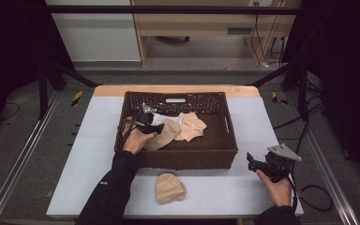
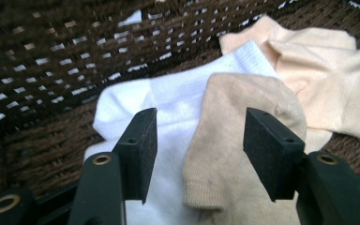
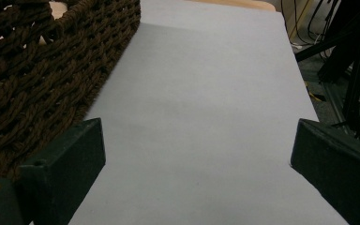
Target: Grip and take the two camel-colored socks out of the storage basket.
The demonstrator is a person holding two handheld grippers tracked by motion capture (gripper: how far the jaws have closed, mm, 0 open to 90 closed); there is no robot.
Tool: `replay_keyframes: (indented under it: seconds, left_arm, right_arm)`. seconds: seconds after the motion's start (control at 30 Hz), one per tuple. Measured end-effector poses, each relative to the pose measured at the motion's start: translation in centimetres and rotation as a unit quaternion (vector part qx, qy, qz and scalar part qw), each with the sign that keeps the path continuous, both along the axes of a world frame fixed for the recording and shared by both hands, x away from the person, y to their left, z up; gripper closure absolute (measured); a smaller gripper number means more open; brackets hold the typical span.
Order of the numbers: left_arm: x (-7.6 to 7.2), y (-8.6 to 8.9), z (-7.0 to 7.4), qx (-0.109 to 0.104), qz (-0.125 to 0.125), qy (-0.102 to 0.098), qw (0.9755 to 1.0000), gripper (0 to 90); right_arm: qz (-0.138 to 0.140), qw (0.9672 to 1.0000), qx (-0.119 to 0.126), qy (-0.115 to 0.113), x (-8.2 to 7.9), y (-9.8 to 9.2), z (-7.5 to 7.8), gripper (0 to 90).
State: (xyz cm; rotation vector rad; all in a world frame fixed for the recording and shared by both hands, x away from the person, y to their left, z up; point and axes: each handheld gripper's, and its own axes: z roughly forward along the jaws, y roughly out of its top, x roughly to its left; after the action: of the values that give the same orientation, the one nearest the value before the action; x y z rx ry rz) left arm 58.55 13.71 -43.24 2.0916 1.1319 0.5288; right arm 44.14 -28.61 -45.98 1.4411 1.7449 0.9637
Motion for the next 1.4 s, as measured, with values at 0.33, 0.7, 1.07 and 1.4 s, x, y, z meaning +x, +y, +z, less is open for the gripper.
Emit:
replay_keyframes:
  seconds: [0.33,0.7,1.07,1.4]
  left_arm:
    - [0.1,0.1,-0.6,0.016,-0.008,0.04,0.999,57.4]
    - [-0.5,0.1,0.4,0.001,-0.016,0.036,0.9992,84.2]
    - [-2.0,0.5,3.4,-0.071,-0.034,-0.099,0.9919,85.0]
    - [-3.7,0.9,6.9,-0.125,-0.053,-0.163,0.9773,85.1]
  right_arm:
    - [0.002,1.0,-0.001,0.002,0.0,0.0,0.0,3.7]
    - [0.0,1.0,0.0,0.002,0.0,0.0,-0.1,3.7]
    - [-0.003,1.0,0.0,-0.001,0.0,-0.1,0.0,3.8]
    - [-0.005,1.0,0.001,-0.001,-0.1,-0.1,0.0,3.8]
